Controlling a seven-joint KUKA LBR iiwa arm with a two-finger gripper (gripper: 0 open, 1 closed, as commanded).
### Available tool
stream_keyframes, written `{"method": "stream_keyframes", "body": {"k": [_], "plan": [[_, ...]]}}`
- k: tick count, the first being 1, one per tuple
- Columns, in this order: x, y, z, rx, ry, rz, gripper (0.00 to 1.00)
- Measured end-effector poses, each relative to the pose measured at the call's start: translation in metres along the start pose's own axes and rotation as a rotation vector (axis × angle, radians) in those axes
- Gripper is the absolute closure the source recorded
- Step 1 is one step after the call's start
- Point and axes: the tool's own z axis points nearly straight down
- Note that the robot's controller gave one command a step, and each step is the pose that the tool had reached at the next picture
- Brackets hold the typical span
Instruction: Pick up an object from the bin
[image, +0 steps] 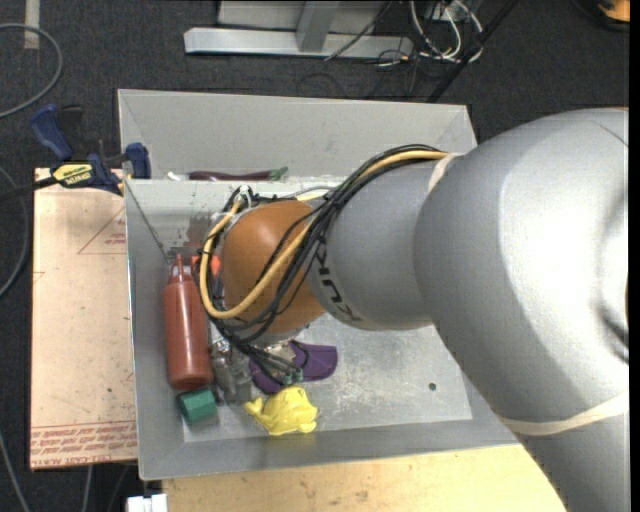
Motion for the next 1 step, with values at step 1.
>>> {"method": "stream_keyframes", "body": {"k": [1], "plan": [[0.0290,-0.0254,-0.0155,-0.010,-0.002,-0.078,1.00]]}}
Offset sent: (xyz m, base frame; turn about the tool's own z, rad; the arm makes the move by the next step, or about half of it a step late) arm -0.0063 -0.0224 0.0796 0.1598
